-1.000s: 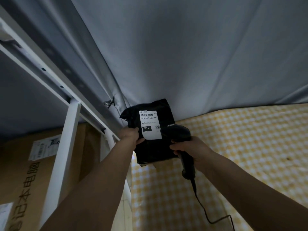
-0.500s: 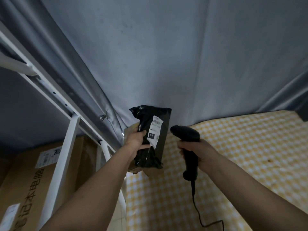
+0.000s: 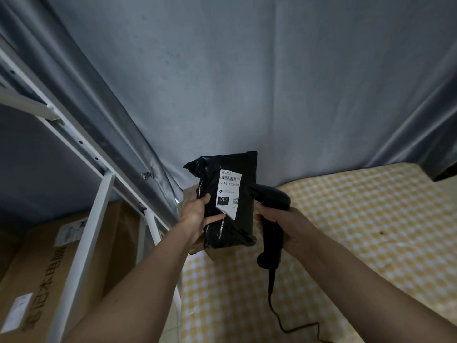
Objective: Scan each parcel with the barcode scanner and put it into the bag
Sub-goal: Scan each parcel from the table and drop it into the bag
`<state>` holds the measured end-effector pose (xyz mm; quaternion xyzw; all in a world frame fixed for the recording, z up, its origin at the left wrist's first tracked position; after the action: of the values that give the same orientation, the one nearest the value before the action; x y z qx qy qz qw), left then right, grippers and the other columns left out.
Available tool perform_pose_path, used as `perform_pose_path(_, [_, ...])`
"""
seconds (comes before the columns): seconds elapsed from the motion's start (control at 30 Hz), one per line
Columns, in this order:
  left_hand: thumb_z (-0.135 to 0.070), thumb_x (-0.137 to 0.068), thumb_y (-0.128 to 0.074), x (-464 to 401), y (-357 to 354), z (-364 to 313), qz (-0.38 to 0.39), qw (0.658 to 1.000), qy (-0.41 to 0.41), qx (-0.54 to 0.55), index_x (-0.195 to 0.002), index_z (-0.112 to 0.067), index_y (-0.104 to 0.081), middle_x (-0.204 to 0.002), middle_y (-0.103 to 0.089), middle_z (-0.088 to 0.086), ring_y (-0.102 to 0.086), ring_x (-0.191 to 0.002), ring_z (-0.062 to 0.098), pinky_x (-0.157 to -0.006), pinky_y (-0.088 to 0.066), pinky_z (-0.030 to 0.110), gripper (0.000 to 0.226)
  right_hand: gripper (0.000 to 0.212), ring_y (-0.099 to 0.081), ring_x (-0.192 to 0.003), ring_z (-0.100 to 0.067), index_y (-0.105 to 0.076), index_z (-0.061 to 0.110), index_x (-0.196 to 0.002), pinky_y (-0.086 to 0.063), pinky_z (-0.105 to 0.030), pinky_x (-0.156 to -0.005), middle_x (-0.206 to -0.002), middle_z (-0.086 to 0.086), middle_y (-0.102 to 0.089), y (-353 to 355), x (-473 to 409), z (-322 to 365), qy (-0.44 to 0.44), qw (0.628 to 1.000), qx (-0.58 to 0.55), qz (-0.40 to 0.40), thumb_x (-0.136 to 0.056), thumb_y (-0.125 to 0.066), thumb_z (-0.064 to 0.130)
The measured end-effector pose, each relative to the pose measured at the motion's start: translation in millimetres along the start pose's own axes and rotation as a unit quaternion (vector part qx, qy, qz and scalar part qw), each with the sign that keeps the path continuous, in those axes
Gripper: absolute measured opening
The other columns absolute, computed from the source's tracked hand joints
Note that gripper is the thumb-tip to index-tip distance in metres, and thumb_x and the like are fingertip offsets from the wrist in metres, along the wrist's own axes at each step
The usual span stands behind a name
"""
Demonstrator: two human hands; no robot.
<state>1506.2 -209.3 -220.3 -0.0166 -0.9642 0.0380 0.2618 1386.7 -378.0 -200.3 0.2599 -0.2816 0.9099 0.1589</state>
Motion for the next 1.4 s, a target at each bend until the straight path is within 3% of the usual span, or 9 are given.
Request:
perform_pose_path(0.13, [-0.009, -0.103, -0.042, 11, -5, 4, 0.011, 1.000, 0.004, 0.014, -0.108, -0.018, -0.053, -0.118, -0.063, 0.014, -0.062, -0.102, 0.030, -0.083, -0.056, 0.049, 0.015, 0.006, -0.058, -0.062, -0.021, -0.065, 0.001, -0.086, -0.048, -0.034, -0.070, -0.067, -0.009, -0.064, 2, 6, 0, -0.006, 1.000, 0.000, 0.006, -0.082, -0.068, 0.003])
perform_pose_path(0.3, [-0.011, -0.103, -0.042, 17, -6, 8, 0.010, 1.000, 0.008, 0.019, -0.125, -0.012, -0.052, -0.120, -0.063, 0.016, -0.062, -0.106, 0.033, -0.083, -0.055, 0.047, 0.024, 0.004, -0.057, -0.063, -0.021, -0.065, 0.001, -0.083, -0.047, -0.033, -0.069, -0.067, -0.009, -0.062, 2, 11, 0, -0.002, 1.000, -0.010, 0.009, -0.083, -0.067, 0.003])
perform_pose_path(0.57, [-0.013, -0.104, -0.040, 21, -17, 2, 0.029, 1.000, -0.002, -0.005, -0.120, -0.016, -0.050, -0.108, -0.064, 0.012, -0.064, -0.092, 0.029, -0.086, -0.054, 0.049, 0.020, 0.007, -0.058, -0.064, -0.020, -0.067, 0.000, -0.085, -0.049, -0.033, -0.070, -0.070, -0.010, -0.064, 11, 14, 0, 0.021, 0.999, 0.035, -0.001, -0.079, -0.070, 0.002])
perform_pose_path(0.73, [-0.015, -0.103, -0.043, 14, -50, 5, 0.051, 0.994, 0.017, -0.093, -0.129, -0.012, -0.050, -0.102, -0.064, 0.011, -0.064, -0.085, 0.028, -0.068, -0.060, 0.045, 0.026, 0.009, -0.052, -0.065, -0.021, -0.064, 0.001, -0.082, -0.043, -0.030, -0.063, -0.073, -0.011, -0.058, 36, 16, 0, 0.055, 0.994, 0.024, -0.088, -0.078, -0.071, -0.004])
perform_pose_path(0.83, [-0.015, -0.103, -0.043, 9, -77, 15, 0.086, 0.985, 0.035, -0.146, -0.122, -0.011, -0.052, -0.097, -0.063, 0.011, -0.063, -0.089, 0.031, -0.068, -0.058, 0.045, 0.021, 0.013, -0.052, -0.064, -0.021, -0.063, 0.000, -0.085, -0.043, -0.032, -0.064, -0.072, -0.010, -0.058, 60, 19, 0, 0.065, 0.986, 0.018, -0.154, -0.077, -0.072, -0.004])
perform_pose_path(0.93, [-0.016, -0.103, -0.043, 5, -107, 31, 0.125, 0.973, 0.059, -0.188, -0.125, -0.010, -0.052, -0.103, -0.061, 0.013, -0.060, -0.094, 0.034, -0.074, -0.057, 0.048, 0.024, 0.012, -0.048, -0.059, -0.021, -0.062, 0.000, -0.078, -0.039, -0.035, -0.067, -0.065, -0.011, -0.053, 90, 26, 1, 0.079, 0.973, 0.010, -0.216, -0.076, -0.073, -0.003])
perform_pose_path(1.1, [-0.020, -0.103, -0.044, 5, -166, 65, 0.184, 0.946, 0.080, -0.255, -0.137, -0.012, -0.046, -0.129, -0.053, 0.014, -0.060, -0.100, 0.034, -0.055, -0.060, 0.034, 0.035, 0.012, -0.045, -0.058, -0.021, -0.061, 0.001, -0.076, -0.037, -0.035, -0.065, -0.062, -0.010, -0.051, 143, 54, -4, 0.101, 0.949, -0.044, -0.297, -0.077, -0.070, -0.006])
perform_pose_path(1.23, [-0.016, -0.101, -0.045, 29, -211, 84, 0.225, 0.931, 0.076, -0.277, -0.135, -0.014, -0.048, -0.128, -0.052, 0.013, -0.059, -0.105, 0.035, -0.069, -0.059, 0.041, 0.034, 0.012, -0.053, -0.064, -0.022, -0.064, 0.002, -0.082, -0.042, -0.031, -0.063, -0.071, -0.009, -0.057, 187, 88, -9, 0.109, 0.931, -0.082, -0.339, -0.076, -0.072, -0.004])
perform_pose_path(1.4, [-0.018, -0.102, -0.044, 76, -268, 110, 0.267, 0.914, 0.061, -0.300, -0.131, -0.011, -0.050, -0.120, -0.052, 0.012, -0.058, -0.105, 0.036, -0.071, -0.057, 0.040, 0.030, 0.013, -0.056, -0.066, -0.023, -0.064, 0.002, -0.087, -0.043, -0.032, -0.064, -0.074, -0.008, -0.059, 246, 137, -16, 0.133, 0.908, -0.135, -0.374, -0.077, -0.072, -0.003])
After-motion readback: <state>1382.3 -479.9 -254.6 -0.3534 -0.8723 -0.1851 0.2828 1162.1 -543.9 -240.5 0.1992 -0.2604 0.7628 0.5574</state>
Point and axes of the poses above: each hand's wrist, its own x-axis away from the middle knuckle, its own y-axis out of the back of the hand, z = x × y, the point moved 6 cm from there along -x, towards the middle knuckle
